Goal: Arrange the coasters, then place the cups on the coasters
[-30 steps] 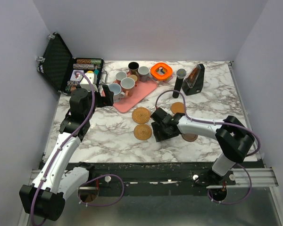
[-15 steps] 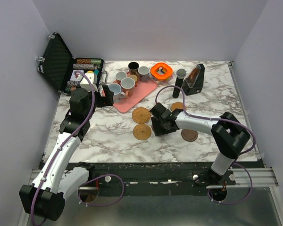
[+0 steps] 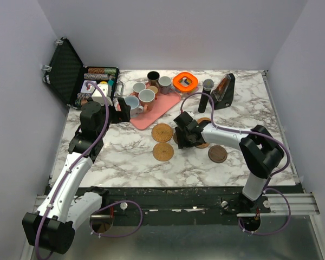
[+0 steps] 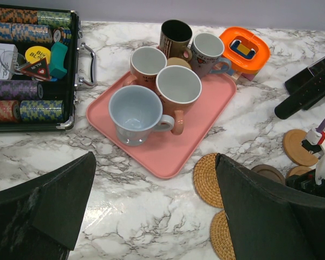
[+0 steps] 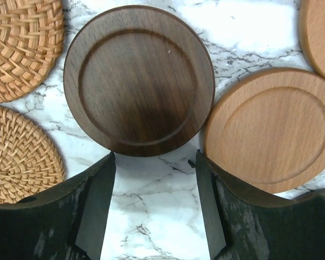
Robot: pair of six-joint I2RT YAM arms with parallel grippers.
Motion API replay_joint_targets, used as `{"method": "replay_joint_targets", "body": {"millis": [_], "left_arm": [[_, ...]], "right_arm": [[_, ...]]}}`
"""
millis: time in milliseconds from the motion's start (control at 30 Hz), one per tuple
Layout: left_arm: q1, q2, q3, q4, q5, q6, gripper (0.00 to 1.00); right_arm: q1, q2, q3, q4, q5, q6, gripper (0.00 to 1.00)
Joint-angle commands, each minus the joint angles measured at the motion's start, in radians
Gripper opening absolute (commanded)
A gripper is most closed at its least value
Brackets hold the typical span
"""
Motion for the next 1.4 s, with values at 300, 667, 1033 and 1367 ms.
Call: {"method": "replay_joint_targets", "body": {"millis": [300,667,1033,1367], "left_arm": [[-0.003,-0.001,-0.009,0.012,-0.018,-0.005,0.99],[-0.003,0.002,-0.009,0.012,-0.018,-0.007,0.99],[-0.003,0.007,-0.009,0.01,-0.016,-0.005,0.99],[-0.003,0.008,-0.009,0.01,-0.015,-0.007,0.99]], "right_arm": [[-0.038,0.105,0.016,0.008,0.039,-0.01,0.67],[-0.043,0.125,0.037,0.04,0.032,-0.064,0.67],[-0.043,0.137,0.056,0.048,0.033,-0.075,0.67],[-0.041,-0.014,0.027,-0.003,0.041,-0.081,0.84]]}}
